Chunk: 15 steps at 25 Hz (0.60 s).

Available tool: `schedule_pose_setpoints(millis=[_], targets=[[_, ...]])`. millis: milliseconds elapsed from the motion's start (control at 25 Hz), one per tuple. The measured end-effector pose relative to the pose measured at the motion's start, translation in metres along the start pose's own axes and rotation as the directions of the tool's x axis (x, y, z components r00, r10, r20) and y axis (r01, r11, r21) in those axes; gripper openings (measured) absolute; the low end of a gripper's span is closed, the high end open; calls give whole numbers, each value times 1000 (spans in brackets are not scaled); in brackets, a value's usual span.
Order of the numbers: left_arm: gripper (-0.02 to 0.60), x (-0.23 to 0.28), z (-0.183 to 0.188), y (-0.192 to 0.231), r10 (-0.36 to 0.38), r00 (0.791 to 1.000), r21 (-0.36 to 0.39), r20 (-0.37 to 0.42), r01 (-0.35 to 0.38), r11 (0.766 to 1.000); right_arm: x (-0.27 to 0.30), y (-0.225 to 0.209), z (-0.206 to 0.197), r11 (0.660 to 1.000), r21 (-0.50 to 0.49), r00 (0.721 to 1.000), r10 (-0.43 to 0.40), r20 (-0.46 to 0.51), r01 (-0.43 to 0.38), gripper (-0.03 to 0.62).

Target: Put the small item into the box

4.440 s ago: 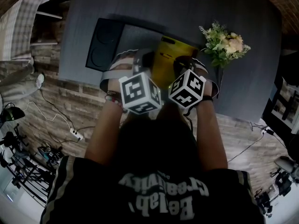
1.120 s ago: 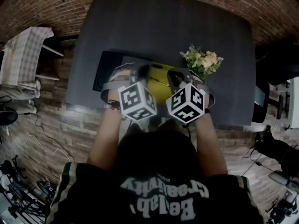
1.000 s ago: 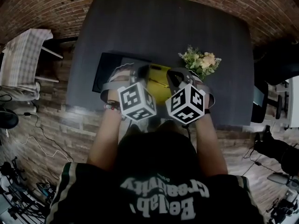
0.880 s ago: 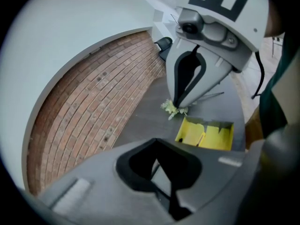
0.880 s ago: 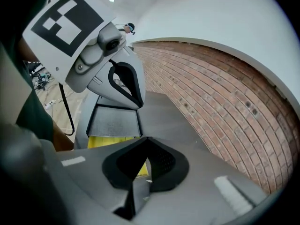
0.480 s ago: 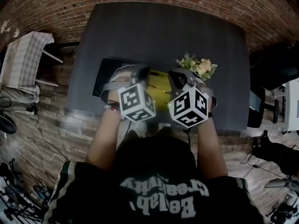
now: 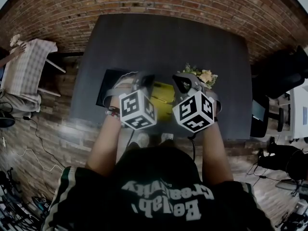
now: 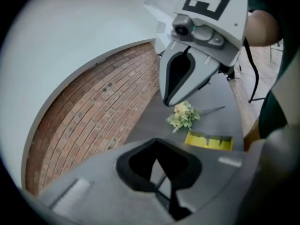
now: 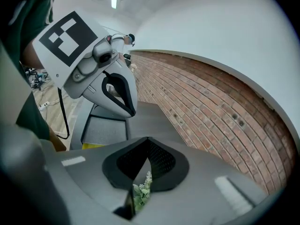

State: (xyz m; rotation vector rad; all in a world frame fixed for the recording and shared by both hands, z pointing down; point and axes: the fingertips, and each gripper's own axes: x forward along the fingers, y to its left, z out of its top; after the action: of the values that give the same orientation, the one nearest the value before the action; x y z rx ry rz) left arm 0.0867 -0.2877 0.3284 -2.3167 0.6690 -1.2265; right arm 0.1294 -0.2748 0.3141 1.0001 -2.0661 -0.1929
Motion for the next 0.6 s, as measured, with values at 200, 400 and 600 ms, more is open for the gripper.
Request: schedule_pose_setpoints(millis=[200,400,600], targets=[[2,-9,13,9,15,1000,16,14,-15,1000,-9,2,7,999,18,998,50,28,-51,5],[2,-21,23,17,29,999,24,25,-30,999,-21,-3,11,999,12,998,41,41,-41,5],[2,-26,26,18,26,999,7,38,-26,1000,-28,-10,15,1000,14,998,8,69,-9,5]])
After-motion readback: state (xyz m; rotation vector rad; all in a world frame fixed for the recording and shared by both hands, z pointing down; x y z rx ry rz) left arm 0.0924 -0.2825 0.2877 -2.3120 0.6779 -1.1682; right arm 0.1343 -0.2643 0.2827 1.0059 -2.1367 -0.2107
